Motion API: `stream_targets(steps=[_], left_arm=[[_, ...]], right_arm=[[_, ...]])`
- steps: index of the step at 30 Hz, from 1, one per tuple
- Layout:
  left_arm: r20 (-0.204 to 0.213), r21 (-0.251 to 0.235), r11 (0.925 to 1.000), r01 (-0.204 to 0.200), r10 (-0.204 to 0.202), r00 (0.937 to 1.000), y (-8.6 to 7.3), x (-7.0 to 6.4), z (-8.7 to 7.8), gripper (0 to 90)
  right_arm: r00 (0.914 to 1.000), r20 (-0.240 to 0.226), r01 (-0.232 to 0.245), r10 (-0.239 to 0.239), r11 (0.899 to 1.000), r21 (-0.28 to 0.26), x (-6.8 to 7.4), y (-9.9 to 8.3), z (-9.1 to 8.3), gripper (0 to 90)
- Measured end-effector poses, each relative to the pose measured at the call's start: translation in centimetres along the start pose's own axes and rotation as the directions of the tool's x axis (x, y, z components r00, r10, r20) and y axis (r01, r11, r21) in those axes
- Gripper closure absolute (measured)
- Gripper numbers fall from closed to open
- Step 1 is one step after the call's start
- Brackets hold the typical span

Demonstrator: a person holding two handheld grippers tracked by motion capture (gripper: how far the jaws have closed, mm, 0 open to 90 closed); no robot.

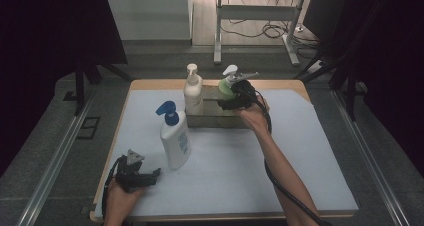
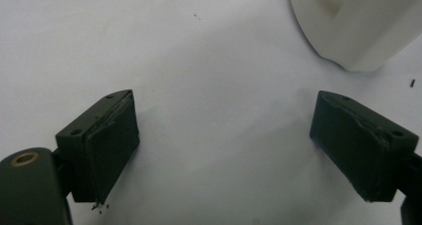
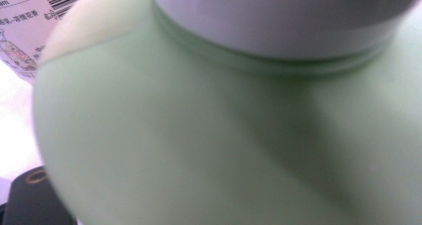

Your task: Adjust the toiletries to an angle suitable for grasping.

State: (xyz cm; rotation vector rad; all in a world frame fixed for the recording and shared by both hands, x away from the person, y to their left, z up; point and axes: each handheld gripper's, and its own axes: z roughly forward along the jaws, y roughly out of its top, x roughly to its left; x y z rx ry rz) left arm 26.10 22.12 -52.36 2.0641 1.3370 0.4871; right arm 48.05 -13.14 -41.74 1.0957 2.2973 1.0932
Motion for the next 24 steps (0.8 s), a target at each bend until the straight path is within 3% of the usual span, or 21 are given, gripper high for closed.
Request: stream_targets(steps=[11, 13, 19, 24], left_arm=[[0.000, 0.000, 1.0000, 0.000, 0.000, 1.0000, 0.0, 0.0, 0.0, 11.5], [0.000, 0.000, 1.0000, 0.000, 0.000, 1.0000, 0.0, 0.0, 0.0, 11.5], [0.000, 0.000, 1.0000, 0.000, 0.000, 1.0000, 0.0, 0.0, 0.0, 11.5], [-0.001, 0.000, 1.0000, 0.000, 0.000, 1.0000, 0.0, 0.0, 0.0, 11.5]], right_arm=[[1.0000, 0.005, -0.001, 0.001, 1.000, 0.023, 0.0, -0.1, -0.7, 6.3], [0.9997, -0.016, -0.019, 0.020, 0.998, 0.061, 0.0, -0.2, -0.8, 2.2], [0.9999, 0.002, -0.015, 0.015, 0.998, 0.067, 0.1, -0.6, -1.5, 3.5], [0.9993, 0.015, -0.036, 0.035, 0.997, 0.073, -0.3, -1.1, -2.4, 10.6]])
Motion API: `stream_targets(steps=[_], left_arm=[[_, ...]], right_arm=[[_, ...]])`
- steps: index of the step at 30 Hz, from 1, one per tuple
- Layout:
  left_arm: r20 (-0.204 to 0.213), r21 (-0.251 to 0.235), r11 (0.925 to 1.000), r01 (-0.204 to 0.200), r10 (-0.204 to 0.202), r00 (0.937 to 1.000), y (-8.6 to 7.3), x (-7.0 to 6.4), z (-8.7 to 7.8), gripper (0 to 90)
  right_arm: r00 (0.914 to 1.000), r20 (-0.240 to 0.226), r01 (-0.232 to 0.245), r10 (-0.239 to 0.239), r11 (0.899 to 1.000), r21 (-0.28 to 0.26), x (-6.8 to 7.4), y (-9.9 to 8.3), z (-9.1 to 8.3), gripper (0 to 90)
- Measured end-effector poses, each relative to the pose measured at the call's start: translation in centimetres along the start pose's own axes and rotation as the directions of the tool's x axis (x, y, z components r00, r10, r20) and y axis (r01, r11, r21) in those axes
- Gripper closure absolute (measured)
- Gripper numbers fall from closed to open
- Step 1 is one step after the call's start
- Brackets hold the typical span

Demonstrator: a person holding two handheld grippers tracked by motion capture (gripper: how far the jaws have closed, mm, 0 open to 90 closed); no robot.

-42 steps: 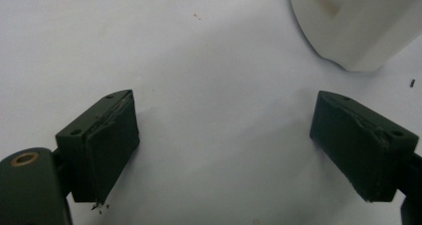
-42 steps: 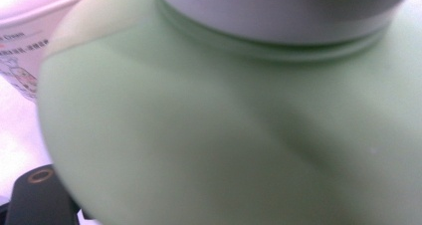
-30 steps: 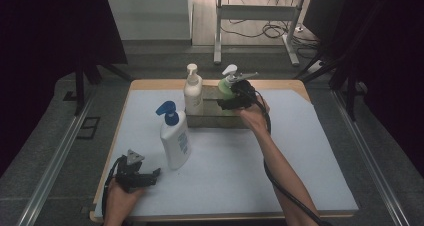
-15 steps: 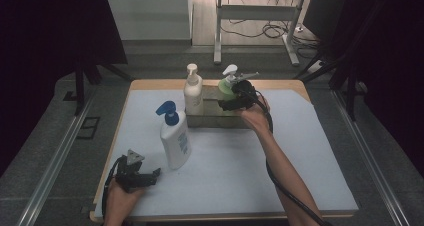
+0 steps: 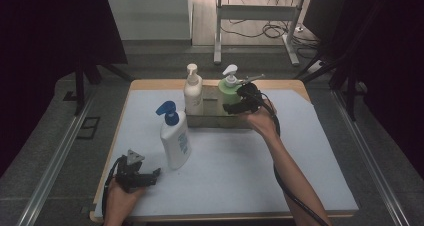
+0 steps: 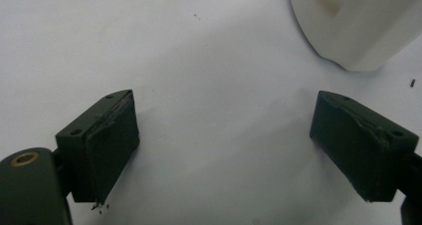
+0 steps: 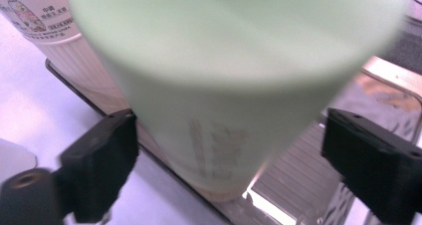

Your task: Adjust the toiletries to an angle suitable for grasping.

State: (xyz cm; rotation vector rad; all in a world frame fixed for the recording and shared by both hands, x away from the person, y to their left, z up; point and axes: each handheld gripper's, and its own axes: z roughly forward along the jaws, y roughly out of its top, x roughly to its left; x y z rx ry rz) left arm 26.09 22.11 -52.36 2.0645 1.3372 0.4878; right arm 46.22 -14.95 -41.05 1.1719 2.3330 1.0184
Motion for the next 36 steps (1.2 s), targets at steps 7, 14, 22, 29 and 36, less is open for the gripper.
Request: stream_targets(steps=[7, 14, 22, 29, 36], left_arm=[[-0.001, 0.000, 1.0000, 0.000, 0.000, 1.0000, 0.0, 0.0, 0.0, 11.5], [-0.001, 0.000, 1.0000, 0.000, 0.000, 1.0000, 0.0, 0.0, 0.0, 11.5], [-0.001, 0.000, 1.0000, 0.000, 0.000, 1.0000, 0.0, 0.0, 0.0, 11.5], [-0.001, 0.001, 1.0000, -0.001, 0.001, 1.0000, 0.0, 0.0, 0.0, 11.5], [0.000, 0.001, 1.0000, 0.000, 0.000, 1.0000, 0.0, 0.0, 0.0, 11.5]], right_arm=[[0.9997, -0.015, 0.021, -0.021, 1.000, -0.012, -0.1, -1.5, -1.4, 25.5], [0.9990, -0.024, 0.038, -0.039, 0.999, -0.025, -0.3, -2.5, -2.3, 44.3], [0.9997, -0.024, -0.001, 0.000, 0.999, -0.047, -1.6, -3.2, -2.6, 66.4], [0.9999, 0.013, -0.005, 0.006, 0.999, -0.039, -2.2, -3.3, -2.1, 83.2], [0.9989, 0.038, -0.025, 0.027, 0.999, -0.037, -3.1, -3.6, -0.9, 84.7]])
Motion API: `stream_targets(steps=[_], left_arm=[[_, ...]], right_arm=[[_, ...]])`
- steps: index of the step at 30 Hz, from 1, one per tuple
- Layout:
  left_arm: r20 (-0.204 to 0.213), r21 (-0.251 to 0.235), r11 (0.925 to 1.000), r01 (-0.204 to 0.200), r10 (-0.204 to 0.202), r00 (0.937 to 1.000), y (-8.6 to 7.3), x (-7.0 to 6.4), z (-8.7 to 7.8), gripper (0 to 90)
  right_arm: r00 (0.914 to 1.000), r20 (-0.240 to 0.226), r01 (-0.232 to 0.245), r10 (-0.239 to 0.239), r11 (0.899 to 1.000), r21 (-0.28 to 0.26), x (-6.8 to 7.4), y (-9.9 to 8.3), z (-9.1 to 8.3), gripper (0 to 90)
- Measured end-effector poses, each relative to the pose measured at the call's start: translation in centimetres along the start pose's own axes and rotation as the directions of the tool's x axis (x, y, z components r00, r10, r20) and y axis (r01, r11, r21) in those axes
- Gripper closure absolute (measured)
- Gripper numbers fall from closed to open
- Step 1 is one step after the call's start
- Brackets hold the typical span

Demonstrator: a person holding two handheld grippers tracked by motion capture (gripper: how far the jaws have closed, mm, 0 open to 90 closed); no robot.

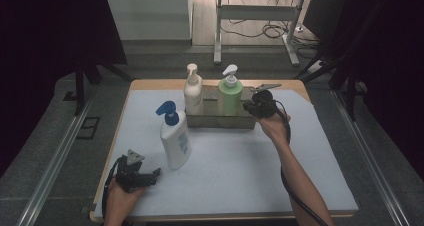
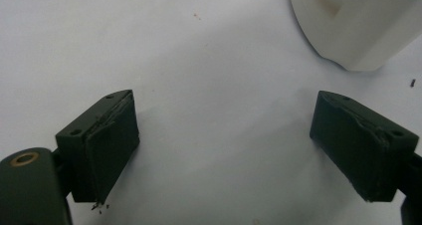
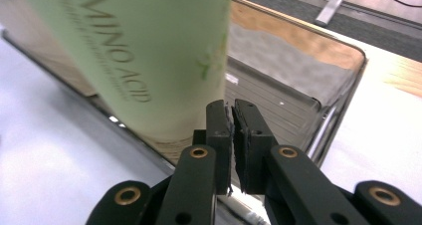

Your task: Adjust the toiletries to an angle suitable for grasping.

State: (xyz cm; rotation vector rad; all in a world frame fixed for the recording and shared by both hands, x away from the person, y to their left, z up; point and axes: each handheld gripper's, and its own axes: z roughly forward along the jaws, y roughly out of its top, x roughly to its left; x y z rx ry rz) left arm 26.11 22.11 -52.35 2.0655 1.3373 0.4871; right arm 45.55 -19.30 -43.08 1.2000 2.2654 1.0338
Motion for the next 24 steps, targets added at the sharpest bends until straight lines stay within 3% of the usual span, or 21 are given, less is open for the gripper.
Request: stream_targets(steps=[18, 24], left_arm=[[0.000, 0.000, 1.0000, 0.000, 0.000, 1.0000, 0.0, 0.0, 0.0, 11.5], [0.000, 0.000, 1.0000, 0.000, 0.000, 1.0000, 0.0, 0.0, 0.0, 11.5]], right_arm=[[0.9987, 0.025, -0.043, 0.044, 0.999, -0.004, -0.2, 0.8, 2.0, 89.4], [0.9980, 0.013, -0.061, 0.061, 0.998, -0.002, -0.2, 0.9, 2.9, 89.4]])
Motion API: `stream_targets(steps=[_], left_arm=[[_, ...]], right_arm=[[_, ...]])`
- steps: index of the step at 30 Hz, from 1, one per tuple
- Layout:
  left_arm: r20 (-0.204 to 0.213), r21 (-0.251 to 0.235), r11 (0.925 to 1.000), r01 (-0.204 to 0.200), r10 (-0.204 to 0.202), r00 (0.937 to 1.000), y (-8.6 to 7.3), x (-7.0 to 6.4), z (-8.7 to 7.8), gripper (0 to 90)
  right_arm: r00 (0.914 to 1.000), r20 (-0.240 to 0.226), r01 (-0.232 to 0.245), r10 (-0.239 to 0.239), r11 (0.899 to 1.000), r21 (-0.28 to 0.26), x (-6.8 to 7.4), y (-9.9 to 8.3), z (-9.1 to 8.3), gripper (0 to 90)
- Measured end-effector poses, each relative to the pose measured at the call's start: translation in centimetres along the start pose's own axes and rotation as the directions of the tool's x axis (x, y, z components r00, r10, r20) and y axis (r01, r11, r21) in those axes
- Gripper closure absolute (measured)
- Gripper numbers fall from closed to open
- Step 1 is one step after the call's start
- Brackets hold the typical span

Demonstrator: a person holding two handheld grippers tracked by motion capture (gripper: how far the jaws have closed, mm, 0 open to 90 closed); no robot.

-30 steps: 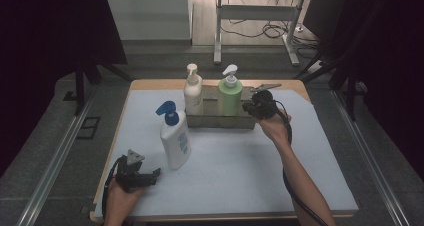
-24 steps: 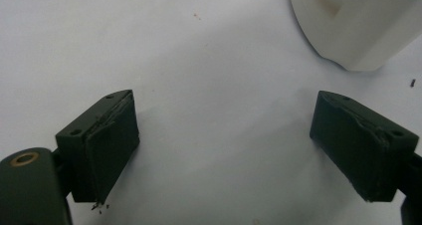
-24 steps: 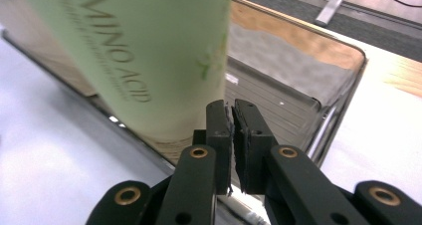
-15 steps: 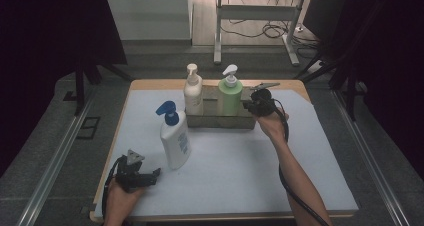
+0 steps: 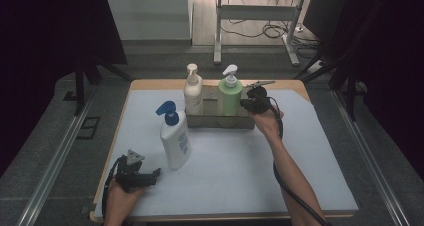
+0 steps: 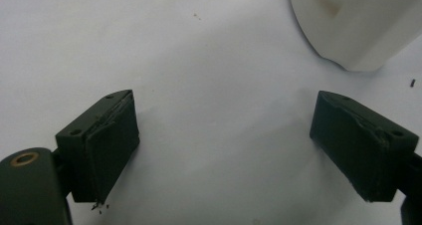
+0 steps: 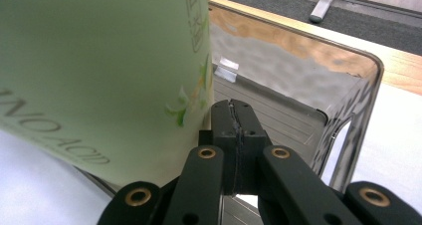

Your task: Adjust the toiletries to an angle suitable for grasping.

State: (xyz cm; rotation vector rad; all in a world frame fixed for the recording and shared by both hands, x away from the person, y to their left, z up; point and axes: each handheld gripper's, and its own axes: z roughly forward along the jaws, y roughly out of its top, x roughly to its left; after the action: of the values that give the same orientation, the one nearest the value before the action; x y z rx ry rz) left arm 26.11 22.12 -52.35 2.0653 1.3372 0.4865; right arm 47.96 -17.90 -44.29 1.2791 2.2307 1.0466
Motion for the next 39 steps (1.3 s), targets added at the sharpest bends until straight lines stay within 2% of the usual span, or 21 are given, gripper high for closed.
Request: stream_targets(steps=[6, 15, 39], left_arm=[[0.001, 0.000, 1.0000, 0.002, -0.002, 1.0000, 0.0, 0.0, 0.0, 11.5], [0.000, 0.000, 1.0000, 0.000, 0.000, 1.0000, 0.0, 0.0, 0.0, 11.4], [0.001, 0.002, 1.0000, 0.002, -0.002, 1.0000, 0.0, 0.0, 0.0, 11.5]], right_arm=[[0.9998, -0.006, -0.017, 0.017, 1.000, -0.004, -0.1, -0.1, 0.2, 89.5], [0.9999, -0.005, -0.013, 0.013, 1.000, -0.006, 0.3, 0.0, 0.3, 89.5], [0.9996, -0.020, 0.018, -0.018, 1.000, 0.006, 2.1, 0.2, 1.6, 89.5]])
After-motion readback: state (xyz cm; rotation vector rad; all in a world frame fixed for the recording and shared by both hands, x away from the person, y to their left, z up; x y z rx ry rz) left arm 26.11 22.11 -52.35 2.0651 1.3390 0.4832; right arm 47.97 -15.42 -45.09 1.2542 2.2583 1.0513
